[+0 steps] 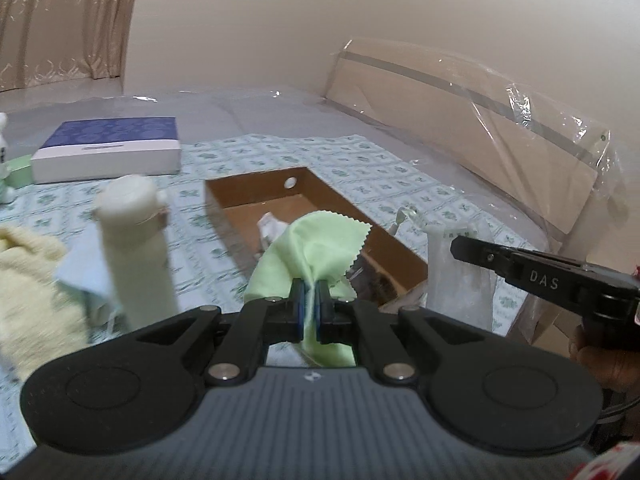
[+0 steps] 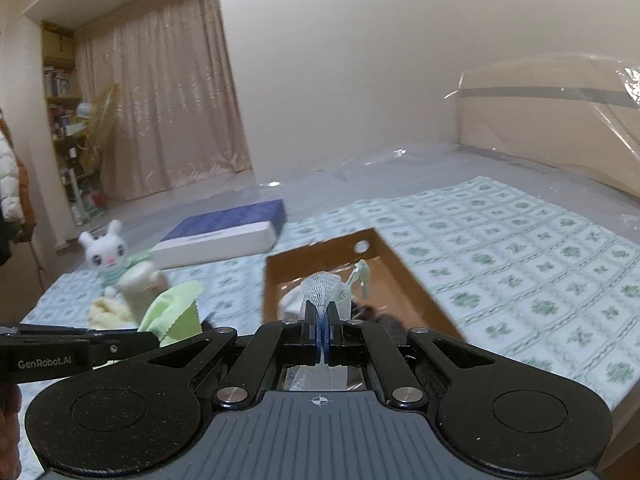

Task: Organize soft objects
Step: 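Carry the green cloth with the left tool while the right tool carries the plastic bag to the box, then open the left tool over the box to drop the green cloth while the right tool drops the plastic bag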

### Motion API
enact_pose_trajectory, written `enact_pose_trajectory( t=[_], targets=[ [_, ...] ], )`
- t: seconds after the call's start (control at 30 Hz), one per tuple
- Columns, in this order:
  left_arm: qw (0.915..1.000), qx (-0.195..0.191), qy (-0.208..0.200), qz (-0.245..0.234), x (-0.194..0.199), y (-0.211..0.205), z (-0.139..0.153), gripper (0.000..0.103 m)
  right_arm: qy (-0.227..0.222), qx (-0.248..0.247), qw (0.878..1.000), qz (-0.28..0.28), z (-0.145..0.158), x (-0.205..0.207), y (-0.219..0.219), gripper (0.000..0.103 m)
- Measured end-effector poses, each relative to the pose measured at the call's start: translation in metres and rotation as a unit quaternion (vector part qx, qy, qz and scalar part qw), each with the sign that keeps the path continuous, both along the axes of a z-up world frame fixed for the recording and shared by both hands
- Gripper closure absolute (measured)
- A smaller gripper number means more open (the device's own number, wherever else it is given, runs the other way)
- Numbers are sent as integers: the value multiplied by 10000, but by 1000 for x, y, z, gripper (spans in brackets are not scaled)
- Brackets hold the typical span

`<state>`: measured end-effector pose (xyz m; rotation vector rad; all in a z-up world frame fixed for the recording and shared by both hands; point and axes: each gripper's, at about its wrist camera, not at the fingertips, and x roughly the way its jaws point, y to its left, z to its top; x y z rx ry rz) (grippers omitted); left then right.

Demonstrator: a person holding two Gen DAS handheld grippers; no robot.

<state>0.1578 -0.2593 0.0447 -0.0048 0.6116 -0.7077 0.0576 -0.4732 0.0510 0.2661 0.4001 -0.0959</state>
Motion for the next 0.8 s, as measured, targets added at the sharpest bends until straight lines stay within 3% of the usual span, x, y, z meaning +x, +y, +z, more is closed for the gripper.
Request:
enact_pose_trajectory(
  t=[0.4,0.8],
  targets=[
    [9998,108,187,-43,60,-72,-23,99,70,-78,9999,119,-10,70,-65,102],
    [9994,249,249,2,111,-104,-54,99,220,-378,9974,574,-32,143,-79,102]
  ],
)
